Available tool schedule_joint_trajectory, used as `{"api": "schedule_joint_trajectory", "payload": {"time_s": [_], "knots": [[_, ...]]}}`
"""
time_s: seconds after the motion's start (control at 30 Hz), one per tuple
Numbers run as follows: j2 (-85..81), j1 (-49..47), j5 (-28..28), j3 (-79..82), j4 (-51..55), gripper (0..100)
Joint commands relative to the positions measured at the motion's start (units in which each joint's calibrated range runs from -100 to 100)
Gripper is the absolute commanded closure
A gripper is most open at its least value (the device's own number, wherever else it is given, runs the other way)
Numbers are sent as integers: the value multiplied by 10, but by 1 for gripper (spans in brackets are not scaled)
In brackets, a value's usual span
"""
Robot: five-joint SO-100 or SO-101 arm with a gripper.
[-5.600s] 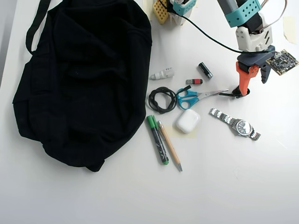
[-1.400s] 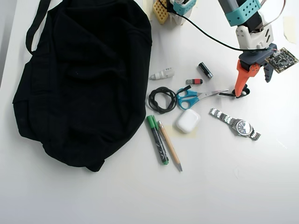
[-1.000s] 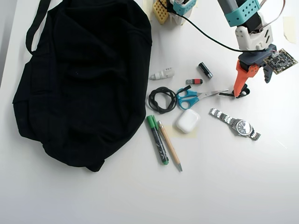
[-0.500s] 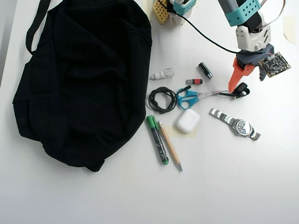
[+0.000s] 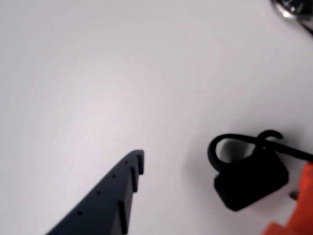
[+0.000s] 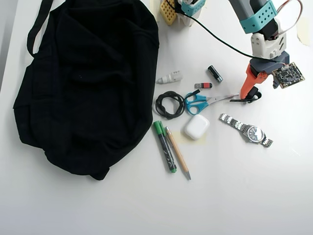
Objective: Put the black bike light into the black bag
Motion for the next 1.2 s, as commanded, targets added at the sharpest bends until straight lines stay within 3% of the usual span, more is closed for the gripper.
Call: {"api": "schedule_joint_trajectory", "payload": {"time_s": [0.0, 0.37, 1.17], "knots": [[-2, -1, -12, -21, 4, 60], [-2, -2, -19, -21, 15, 60], [-2, 3, -37, -21, 22, 77]]}}
